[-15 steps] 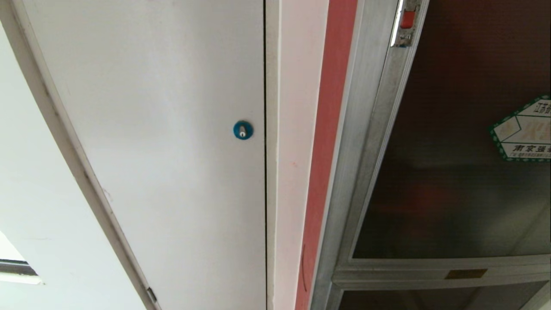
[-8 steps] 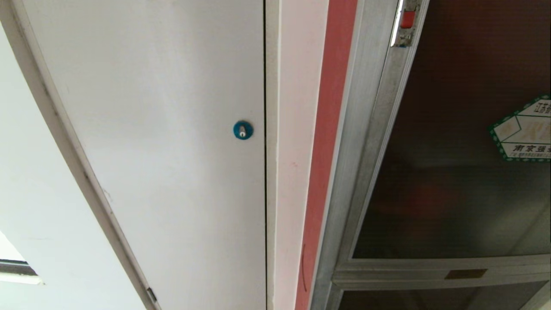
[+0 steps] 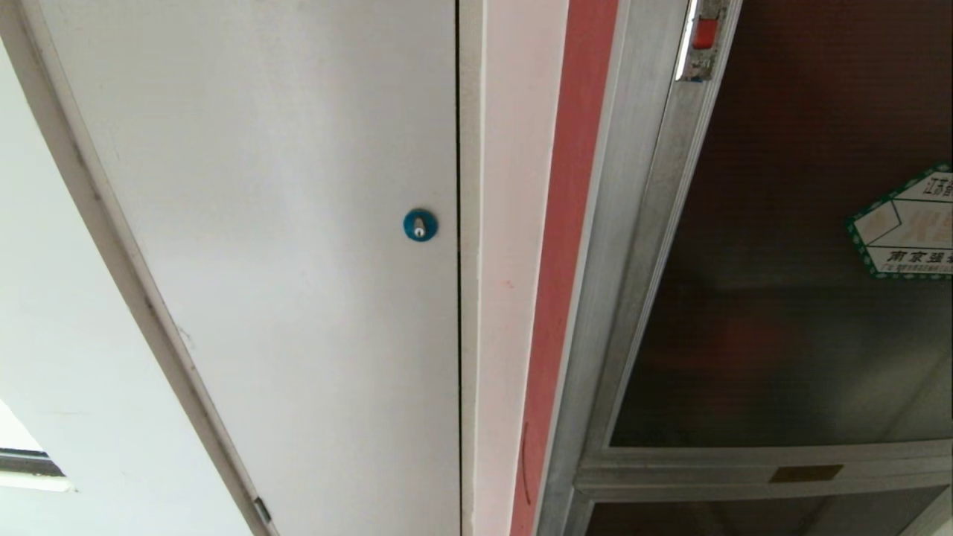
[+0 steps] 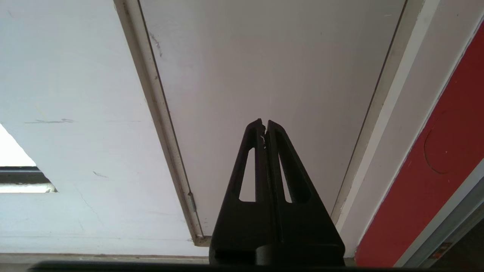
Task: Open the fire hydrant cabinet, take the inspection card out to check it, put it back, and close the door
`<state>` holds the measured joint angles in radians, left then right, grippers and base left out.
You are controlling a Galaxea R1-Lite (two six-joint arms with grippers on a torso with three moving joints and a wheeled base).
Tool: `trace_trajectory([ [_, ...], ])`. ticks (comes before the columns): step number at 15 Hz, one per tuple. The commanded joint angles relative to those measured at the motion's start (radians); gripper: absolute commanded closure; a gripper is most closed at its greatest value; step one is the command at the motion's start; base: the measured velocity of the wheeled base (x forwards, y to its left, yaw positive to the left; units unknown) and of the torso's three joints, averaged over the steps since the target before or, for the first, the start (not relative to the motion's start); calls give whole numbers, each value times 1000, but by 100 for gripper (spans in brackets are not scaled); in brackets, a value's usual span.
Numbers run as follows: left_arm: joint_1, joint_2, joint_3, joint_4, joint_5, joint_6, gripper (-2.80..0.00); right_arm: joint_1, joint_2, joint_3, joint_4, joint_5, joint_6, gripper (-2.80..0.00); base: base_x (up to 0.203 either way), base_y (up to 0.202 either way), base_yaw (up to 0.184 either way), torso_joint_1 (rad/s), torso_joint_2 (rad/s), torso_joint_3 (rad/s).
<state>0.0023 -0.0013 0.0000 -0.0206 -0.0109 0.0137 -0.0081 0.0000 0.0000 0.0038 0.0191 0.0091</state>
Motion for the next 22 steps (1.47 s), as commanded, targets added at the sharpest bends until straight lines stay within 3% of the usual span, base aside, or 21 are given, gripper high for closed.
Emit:
trace_trajectory([
  [1, 1, 0, 8, -1, 0, 0, 0, 0, -3, 0, 1, 1, 0, 0, 0, 0, 0, 0, 0, 0],
  [22, 1, 0, 8, -1, 0, 0, 0, 0, -3, 0, -1, -2, 8, 0, 0, 0, 0, 0, 0, 0],
])
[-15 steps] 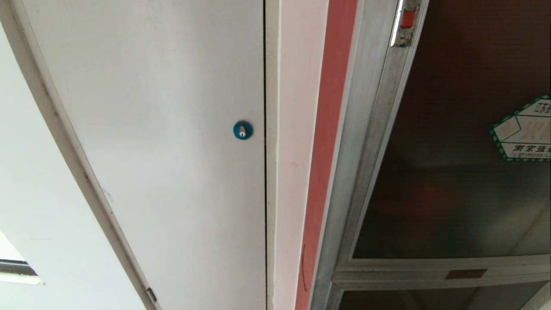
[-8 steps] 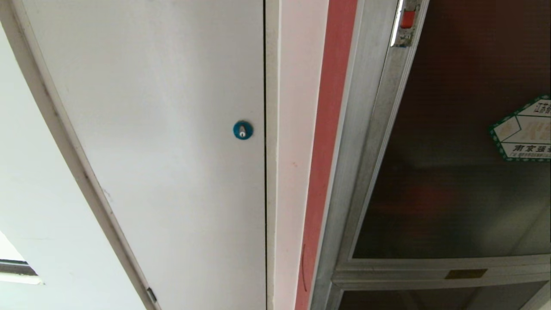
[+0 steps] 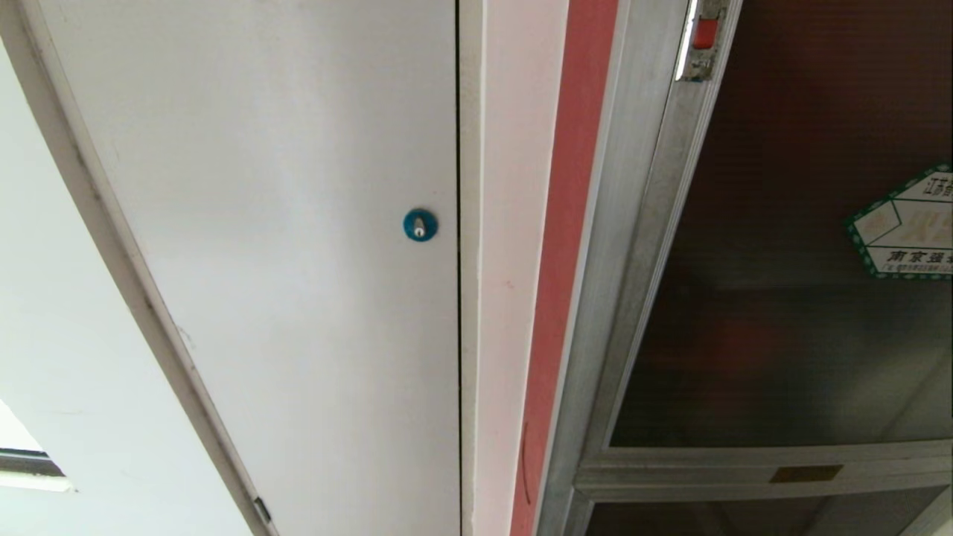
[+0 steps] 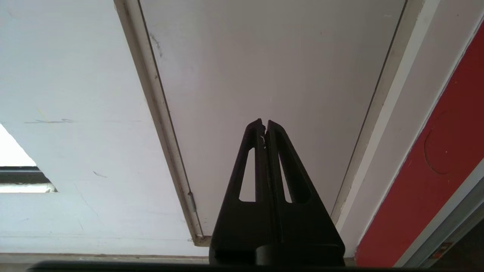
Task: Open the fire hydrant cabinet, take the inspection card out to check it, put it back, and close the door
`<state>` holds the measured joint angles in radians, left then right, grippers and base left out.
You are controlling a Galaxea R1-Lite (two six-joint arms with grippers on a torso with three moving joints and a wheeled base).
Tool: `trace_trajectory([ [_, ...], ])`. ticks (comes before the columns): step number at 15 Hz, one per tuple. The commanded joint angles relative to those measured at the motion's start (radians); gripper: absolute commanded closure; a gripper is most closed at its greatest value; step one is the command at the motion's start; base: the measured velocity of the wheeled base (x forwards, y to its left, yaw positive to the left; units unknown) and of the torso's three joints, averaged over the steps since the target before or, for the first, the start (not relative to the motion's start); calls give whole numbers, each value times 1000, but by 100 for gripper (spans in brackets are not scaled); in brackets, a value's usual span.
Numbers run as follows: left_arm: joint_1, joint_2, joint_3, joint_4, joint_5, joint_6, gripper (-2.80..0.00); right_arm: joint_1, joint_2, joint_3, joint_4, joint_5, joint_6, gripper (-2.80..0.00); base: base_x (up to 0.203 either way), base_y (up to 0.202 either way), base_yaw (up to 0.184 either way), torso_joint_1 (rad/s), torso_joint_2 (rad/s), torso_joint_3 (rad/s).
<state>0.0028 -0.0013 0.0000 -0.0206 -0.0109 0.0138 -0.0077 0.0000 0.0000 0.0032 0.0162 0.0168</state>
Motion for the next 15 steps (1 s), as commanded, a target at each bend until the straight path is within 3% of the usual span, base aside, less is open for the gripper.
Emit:
trace_trajectory([
  [1, 0, 0, 8, -1, 0, 0, 0, 0, -3, 0, 0, 1, -1, 0, 0, 0, 0, 0, 0, 0],
  [15, 0, 0, 7, -1, 0, 0, 0, 0, -3, 0, 0, 1, 0, 0, 0, 0, 0, 0, 0, 0],
])
